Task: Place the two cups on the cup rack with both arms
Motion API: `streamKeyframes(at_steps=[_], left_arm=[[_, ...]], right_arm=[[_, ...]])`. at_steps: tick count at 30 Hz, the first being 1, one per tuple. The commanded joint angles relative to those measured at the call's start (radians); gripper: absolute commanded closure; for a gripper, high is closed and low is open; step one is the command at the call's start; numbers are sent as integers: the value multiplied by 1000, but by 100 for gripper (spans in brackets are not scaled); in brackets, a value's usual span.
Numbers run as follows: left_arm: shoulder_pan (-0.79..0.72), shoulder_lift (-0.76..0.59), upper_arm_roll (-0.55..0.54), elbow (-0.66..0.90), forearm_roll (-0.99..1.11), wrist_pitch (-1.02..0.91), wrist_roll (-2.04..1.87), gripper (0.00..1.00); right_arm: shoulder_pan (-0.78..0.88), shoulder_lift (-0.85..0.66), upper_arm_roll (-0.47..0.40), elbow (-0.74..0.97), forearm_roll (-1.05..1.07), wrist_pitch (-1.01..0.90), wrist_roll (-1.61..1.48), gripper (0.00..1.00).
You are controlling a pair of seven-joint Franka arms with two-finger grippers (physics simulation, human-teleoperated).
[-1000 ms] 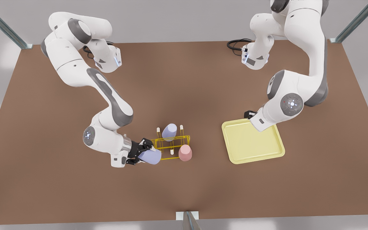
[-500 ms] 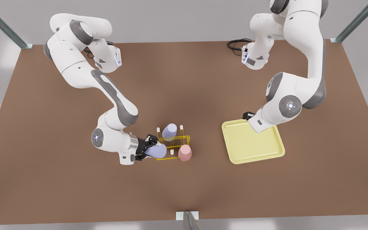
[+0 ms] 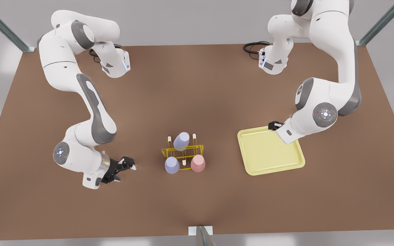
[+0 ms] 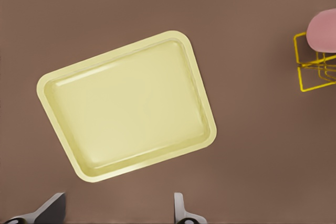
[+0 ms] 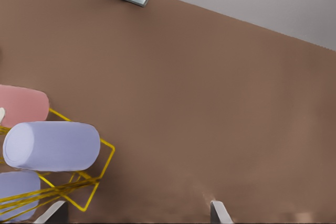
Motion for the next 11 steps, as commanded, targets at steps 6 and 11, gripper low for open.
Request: streamKeyframes(at_steps=[6,11], left_arm=[[8,-5,-27,69,-60,-4,62,0],[6,3,-27,63,-45,-46,43,0]], right_arm=[[-252,-419,-45,-83,-202,-541,252,0],[-251,-490,-42,-98,-197,-591,239,0]])
